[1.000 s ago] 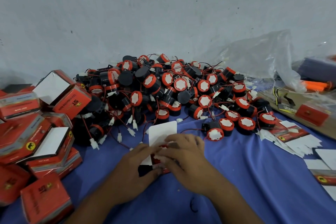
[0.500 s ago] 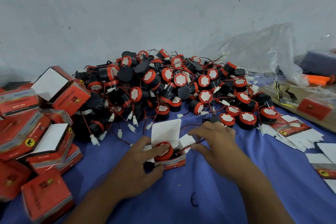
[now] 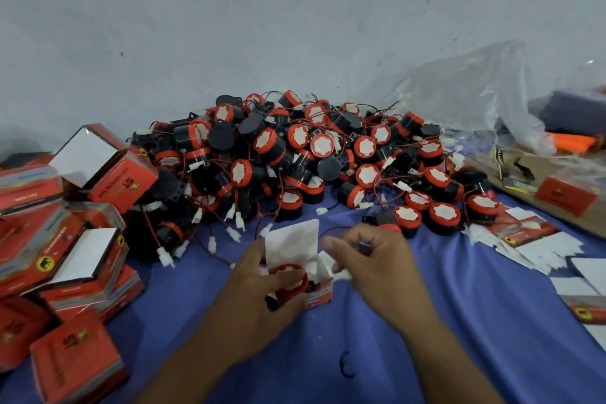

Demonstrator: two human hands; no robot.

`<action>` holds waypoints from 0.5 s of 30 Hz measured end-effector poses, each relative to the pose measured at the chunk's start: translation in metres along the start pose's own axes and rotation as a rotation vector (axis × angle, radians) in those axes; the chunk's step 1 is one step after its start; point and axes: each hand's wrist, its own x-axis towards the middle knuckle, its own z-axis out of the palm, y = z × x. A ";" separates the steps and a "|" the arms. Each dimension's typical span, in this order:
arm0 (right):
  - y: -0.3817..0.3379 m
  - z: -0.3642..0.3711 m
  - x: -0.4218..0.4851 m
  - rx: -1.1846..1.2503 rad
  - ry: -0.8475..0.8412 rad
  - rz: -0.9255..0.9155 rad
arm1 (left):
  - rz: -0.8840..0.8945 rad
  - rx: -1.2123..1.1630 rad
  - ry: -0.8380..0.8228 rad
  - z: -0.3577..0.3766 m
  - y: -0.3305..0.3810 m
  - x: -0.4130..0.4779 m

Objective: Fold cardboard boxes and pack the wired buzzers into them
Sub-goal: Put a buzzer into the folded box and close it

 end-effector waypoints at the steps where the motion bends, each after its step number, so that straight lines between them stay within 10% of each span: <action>1: 0.000 0.003 -0.001 0.100 -0.049 0.041 | -0.004 -0.039 -0.005 0.000 -0.001 0.000; 7: 0.000 -0.004 -0.008 0.307 -0.547 -0.060 | -0.034 -0.105 -0.084 -0.003 0.000 0.001; 15: 0.026 0.002 0.006 -0.160 0.092 -0.061 | -0.100 -0.183 -0.030 0.002 -0.007 0.001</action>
